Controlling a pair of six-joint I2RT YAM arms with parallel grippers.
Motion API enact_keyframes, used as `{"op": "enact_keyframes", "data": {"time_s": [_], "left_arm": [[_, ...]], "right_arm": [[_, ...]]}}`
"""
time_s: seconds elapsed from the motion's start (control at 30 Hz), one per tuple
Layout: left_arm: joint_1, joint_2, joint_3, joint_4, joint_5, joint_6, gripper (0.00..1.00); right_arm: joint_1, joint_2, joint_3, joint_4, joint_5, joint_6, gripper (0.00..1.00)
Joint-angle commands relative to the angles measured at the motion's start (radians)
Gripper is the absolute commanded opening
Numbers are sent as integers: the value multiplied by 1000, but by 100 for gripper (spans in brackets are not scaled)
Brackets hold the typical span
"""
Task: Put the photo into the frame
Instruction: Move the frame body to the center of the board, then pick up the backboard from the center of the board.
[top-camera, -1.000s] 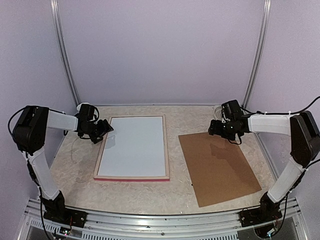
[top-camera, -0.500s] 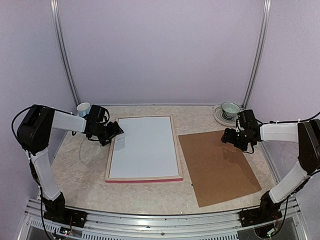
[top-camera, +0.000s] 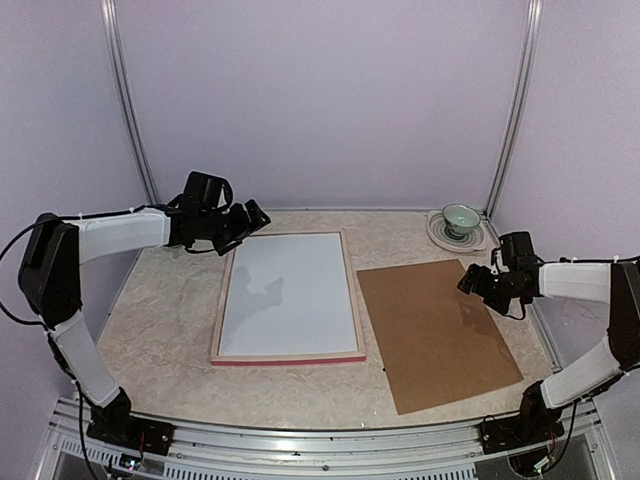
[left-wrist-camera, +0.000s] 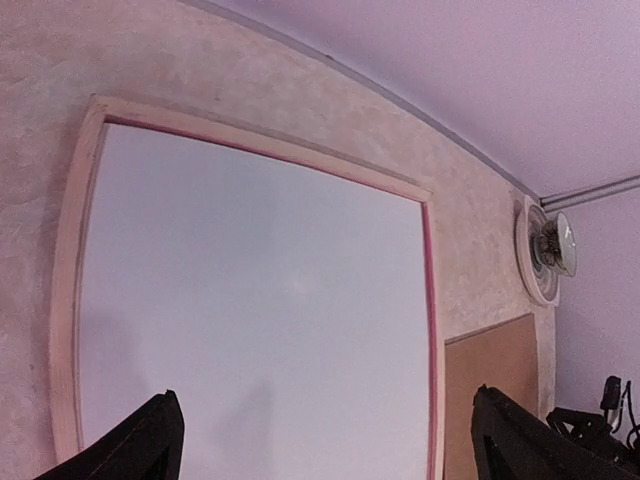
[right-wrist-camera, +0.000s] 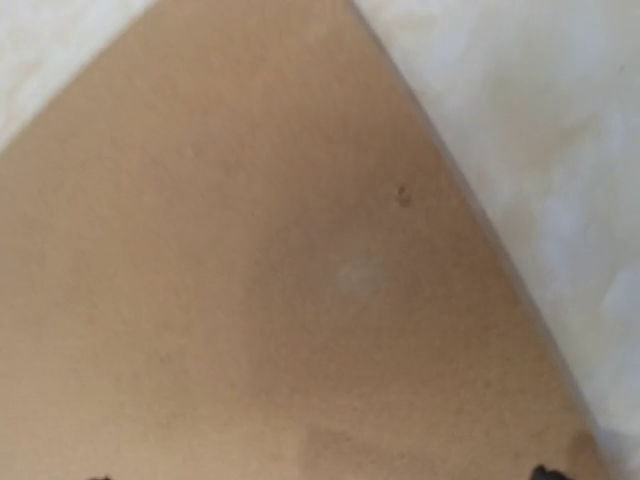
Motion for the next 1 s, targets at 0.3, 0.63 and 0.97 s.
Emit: {"op": "enact_keyframes", "data": {"time_s": [0.3,0.63,0.97], "left_arm": [[-423,195,396,-139,72,100,99],[-580,450,666,-319,113,162,99],[-606,571,727,-357,108,-5,99]], "right_arm": [[-142,-50,-93,22,-109,-27,90],[-190,-88,-108,0,-121,-58,90],[-198,-97,-114,-19,-110,-72,90]]}}
